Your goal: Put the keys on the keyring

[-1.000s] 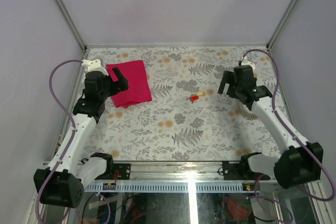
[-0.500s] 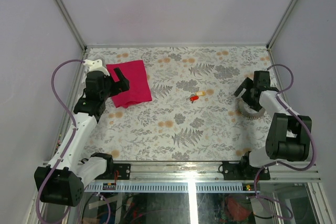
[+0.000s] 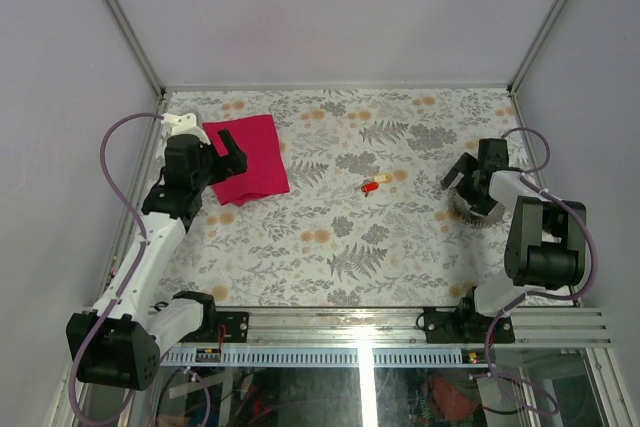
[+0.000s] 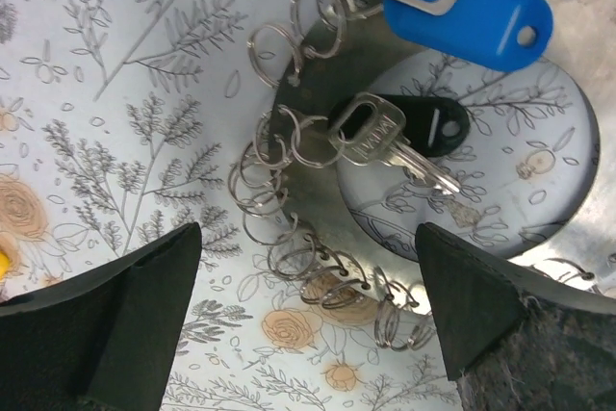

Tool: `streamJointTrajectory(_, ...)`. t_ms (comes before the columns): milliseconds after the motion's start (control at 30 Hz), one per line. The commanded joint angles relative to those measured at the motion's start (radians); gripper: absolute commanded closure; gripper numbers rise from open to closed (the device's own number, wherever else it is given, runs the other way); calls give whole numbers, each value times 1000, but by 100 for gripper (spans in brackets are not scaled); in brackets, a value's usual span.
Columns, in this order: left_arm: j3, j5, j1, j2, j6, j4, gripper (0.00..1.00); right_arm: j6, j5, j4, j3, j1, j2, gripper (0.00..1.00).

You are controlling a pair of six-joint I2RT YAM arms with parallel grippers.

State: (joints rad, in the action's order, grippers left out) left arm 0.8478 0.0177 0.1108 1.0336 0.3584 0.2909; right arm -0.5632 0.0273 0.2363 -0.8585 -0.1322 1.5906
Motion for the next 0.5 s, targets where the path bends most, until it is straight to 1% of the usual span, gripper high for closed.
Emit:
streamJointTrajectory(0,4,-9,2,0,-11,-33,0,22,-45,-35,-2,-3,32,1)
streamJointTrajectory(167,9,-12,2,7,-11,-33,0,21,-127,-25,8,-3,31,0)
streamJointTrajectory(367,7,-14,2,8,-11,-33,0,32,-163,8,47,26,-28,6)
streamJointTrajectory(467,10,-16,1,14,-10,-34,0,46,-158,24,64,76,-56,8)
